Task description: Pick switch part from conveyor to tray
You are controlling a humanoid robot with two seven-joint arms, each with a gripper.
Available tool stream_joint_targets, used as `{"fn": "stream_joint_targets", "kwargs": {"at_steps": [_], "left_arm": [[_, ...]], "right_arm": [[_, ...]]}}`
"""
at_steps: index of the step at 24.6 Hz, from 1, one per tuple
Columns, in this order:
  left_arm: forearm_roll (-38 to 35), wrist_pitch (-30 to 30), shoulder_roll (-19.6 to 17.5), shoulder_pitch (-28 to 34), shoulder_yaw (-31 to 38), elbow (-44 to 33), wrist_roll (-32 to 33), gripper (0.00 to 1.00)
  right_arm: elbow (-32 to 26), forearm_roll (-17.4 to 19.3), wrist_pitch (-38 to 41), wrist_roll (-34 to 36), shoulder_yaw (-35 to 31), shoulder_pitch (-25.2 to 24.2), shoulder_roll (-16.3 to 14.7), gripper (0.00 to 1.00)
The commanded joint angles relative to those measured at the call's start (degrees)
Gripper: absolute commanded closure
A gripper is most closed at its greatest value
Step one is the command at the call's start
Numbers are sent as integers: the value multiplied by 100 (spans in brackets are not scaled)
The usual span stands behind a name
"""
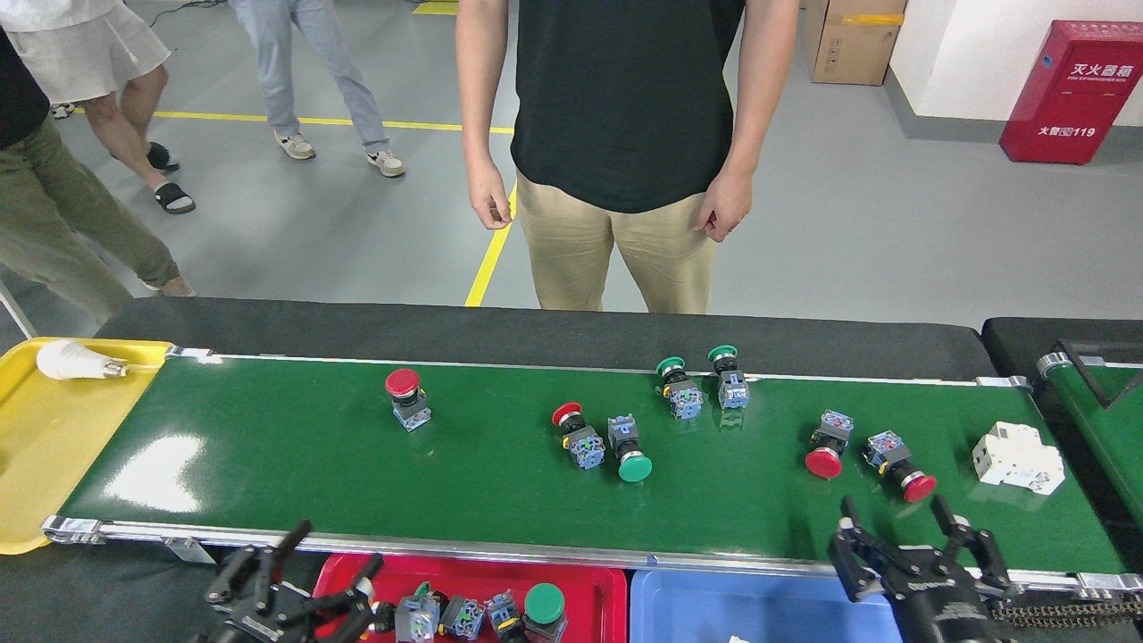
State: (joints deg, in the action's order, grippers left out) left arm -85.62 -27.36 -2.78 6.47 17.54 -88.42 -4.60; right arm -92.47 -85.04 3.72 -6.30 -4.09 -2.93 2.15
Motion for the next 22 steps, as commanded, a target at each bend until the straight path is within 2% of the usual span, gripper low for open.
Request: {"fn": "stream_joint_targets", "kwargs": {"at_steps": [1,4,9,12,14,17,19,22], "left_arm": [[-7,970,-144,-67,57,219,-595,0],[2,1251,-566,-49,48,633,-894,0],[19,1128,-688,-225,-128,808,-867,0],[46,627,-715,-647,-348,984,-472,0],[46,126,-671,-1192,-392,1397,12,0],[2,82,-662,-1965,-585,2188,91,0],[2,249,-706,-2492,-813,2847,91,0],[2,750,-733,-3064,-1156,3586,73,0]], "right_arm": [[176,-13,-618,-46,357,249,-22,0],[572,-13,-1092,-55,858,530,-22,0],[993,4,-1514,-64,1297,881,4,0],[1310,5,-1602,-64,1411,1163,48,0],[1539,22,-1593,-64,1446,1330,101,6],[1732,40,-1585,-64,1526,1488,119,30],[1732,40,-1585,-90,1613,1506,101,73],[1706,40,-1541,-178,1684,1497,75,88]]}}
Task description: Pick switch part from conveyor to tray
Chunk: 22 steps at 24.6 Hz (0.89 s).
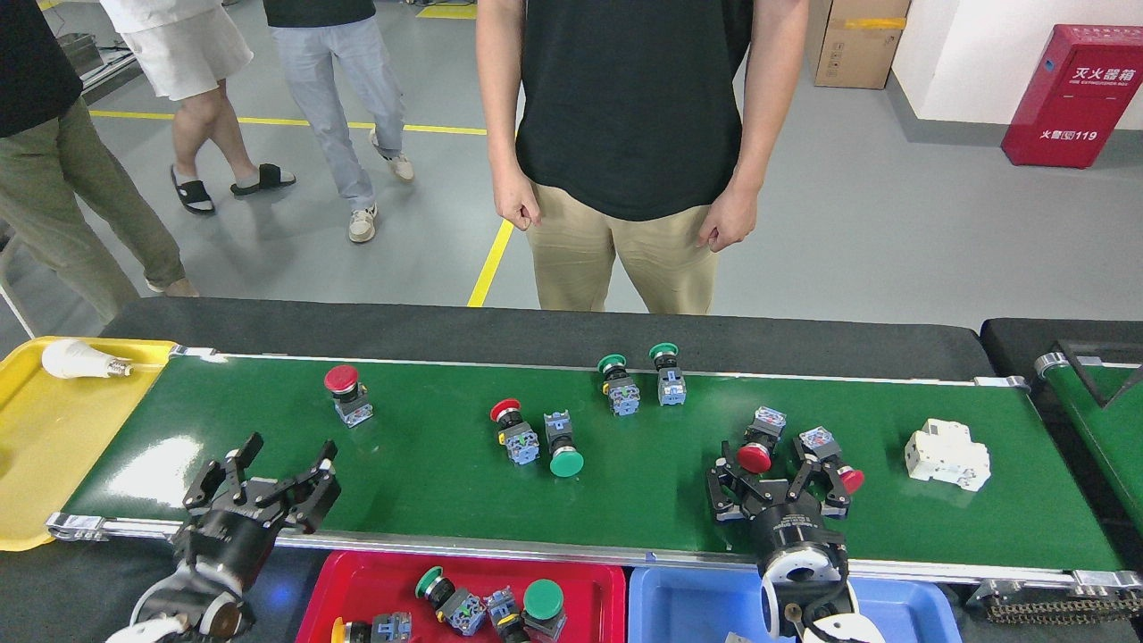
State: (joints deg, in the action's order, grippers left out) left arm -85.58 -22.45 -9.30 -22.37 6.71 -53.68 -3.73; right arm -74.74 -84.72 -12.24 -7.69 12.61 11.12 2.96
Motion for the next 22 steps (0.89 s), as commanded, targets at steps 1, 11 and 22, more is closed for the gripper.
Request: {"fn": "stream_joint_targets", "kwargs": {"at_steps": [1,11,22], "left_arm": [[-3,425,-90,-374,-170,358,-13,0],[-3,1823,-134,-1147,-398,1554,-330,88],[94,1058,-37,400,-513,-1039,215,97]], "right_arm": [[-84,17,82,-39,66,92,-15,92],[-1552,-18,969,-48,1894,-312,-314,94],[-1631,-185,1066,-250,3705,-479,-314,0]]}}
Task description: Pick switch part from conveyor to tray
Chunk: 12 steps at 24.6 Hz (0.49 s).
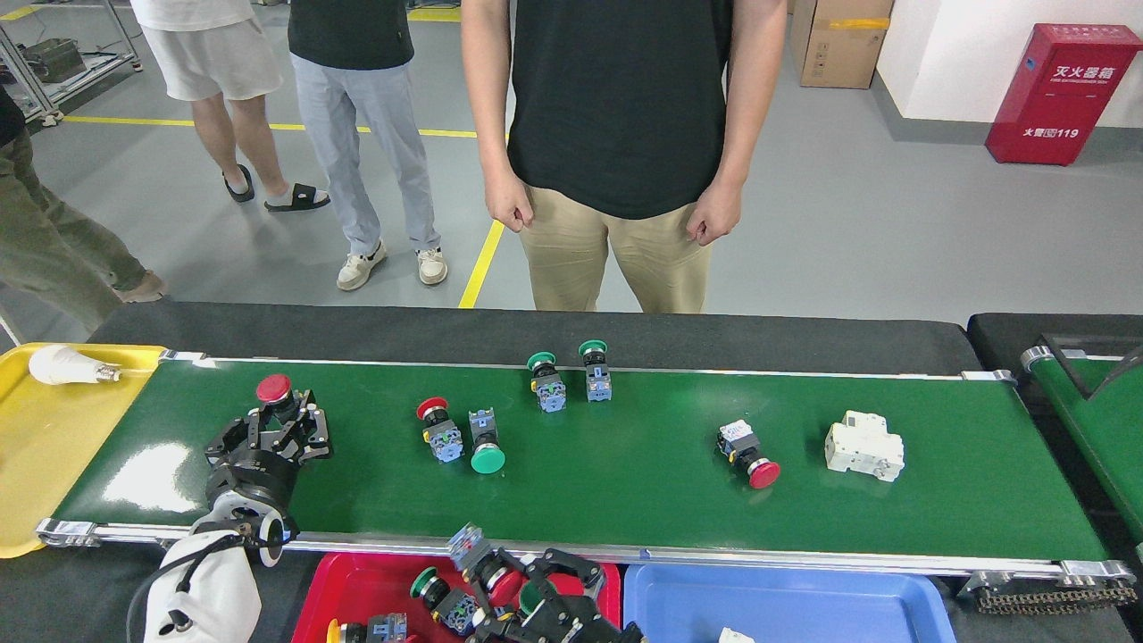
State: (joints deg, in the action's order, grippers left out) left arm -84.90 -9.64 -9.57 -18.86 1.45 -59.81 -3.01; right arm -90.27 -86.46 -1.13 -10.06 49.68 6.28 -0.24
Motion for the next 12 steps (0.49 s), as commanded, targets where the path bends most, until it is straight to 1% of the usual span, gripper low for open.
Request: {"fn": "stream_joint_targets", "kwargs": {"at_steps": [1,3,4,5,6,7,8,9,10,12], "left_arm": [[140,-495,-10,454,31,-1156,257,97],[570,-1232,-63,1332,66,-2499,503,94],[746,-1645,-98,1798,66,-3036,609,84],[799,-1998,-115,2133,66,-3353,644,66],[790,-2490,-124,2475,66,-3643,653,24],[808,-2964,-115,2730,83,-3793,653,0],[817,-3359,-80,2879,127,-3845,653,0],[825,-3536,-63,2932,162,-3854,653,0],[825,-3536,-54,2976,242,-3845,653,0],[834,-3536,-72,3029,400,-3810,653,0]], "right_arm": [[-78,-12,-72,-13,-28,-48,51,0],[-131,6,-203,-4,-125,-74,7,0],[-228,15,-335,13,-274,-118,-46,0],[-351,41,-432,31,-468,-180,-125,0],[-544,76,-502,101,-837,-294,-239,0],[-738,173,-520,207,-1259,-435,-292,0],[-939,322,-520,294,-1741,-601,-301,0],[-1054,472,-511,321,-2103,-742,-310,0],[-1116,630,-485,321,-2533,-909,-310,0],[-1116,736,-485,321,-3131,-1138,-310,0]]}}
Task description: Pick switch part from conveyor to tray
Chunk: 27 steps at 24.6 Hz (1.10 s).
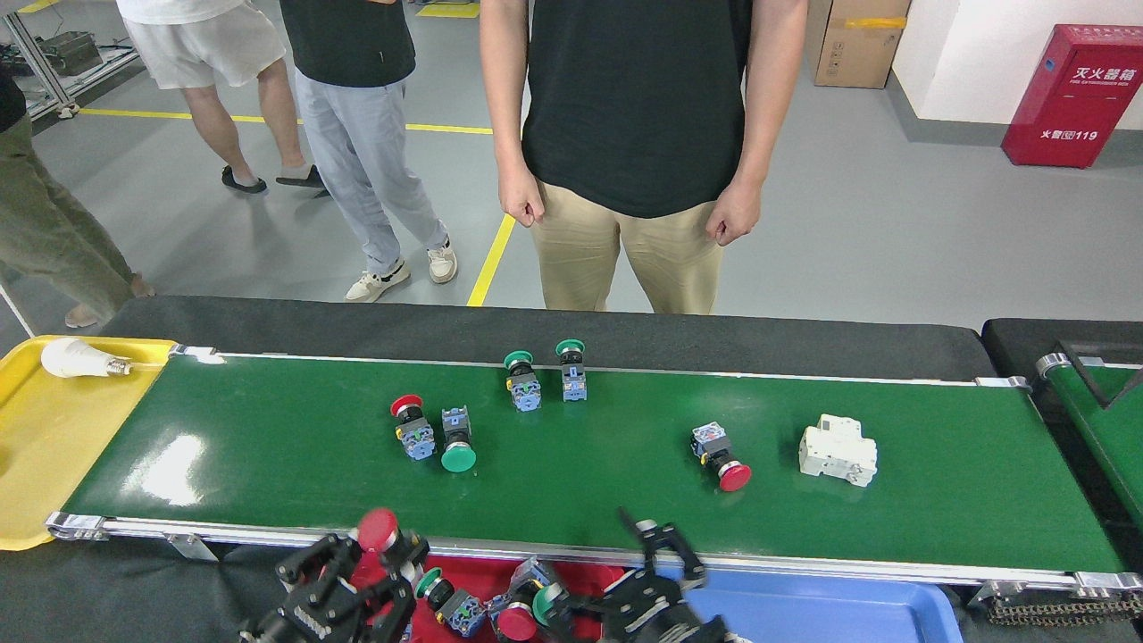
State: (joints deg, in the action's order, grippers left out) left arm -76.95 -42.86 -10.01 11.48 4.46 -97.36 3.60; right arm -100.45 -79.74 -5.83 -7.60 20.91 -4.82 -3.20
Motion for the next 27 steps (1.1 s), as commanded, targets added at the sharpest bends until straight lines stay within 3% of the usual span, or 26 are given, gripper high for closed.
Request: {"fn": "stream_joint_targets", "kwargs": {"at_steps": [1,3,6,8,10,12,18,22,27], "left_arm": [[40,-214,-45,4,204,-46,-9,0],[58,-214,-36,4,494,7,-18,0],[-13,-214,228,-49,1426,297,-62,1],[-250,454,606,-111,1804,534,-158,2],[-865,1543,650,-172,1848,666,-808,1],[-1296,1993,597,-163,1848,973,-1529,1],[-1296,1852,553,-225,1619,903,-1415,0],[-1278,1316,553,-1016,1417,1035,-369,0],[-1287,1369,623,-1912,1171,1852,97,0]], "right_arm": [[-89,73,-6,83,-562,-177,-14,0],[-89,169,29,101,-975,-511,-6,0],[-80,187,3,171,-1089,-766,-6,0],[-62,187,-32,171,-1081,-713,3,0],[-45,143,-41,145,-1037,-555,38,0],[192,55,-67,118,-747,-186,135,0],[1238,-296,-243,101,-184,966,601,0],[2179,-305,-278,83,80,1660,838,0],[2855,-279,-278,83,405,2108,1128,7]]}}
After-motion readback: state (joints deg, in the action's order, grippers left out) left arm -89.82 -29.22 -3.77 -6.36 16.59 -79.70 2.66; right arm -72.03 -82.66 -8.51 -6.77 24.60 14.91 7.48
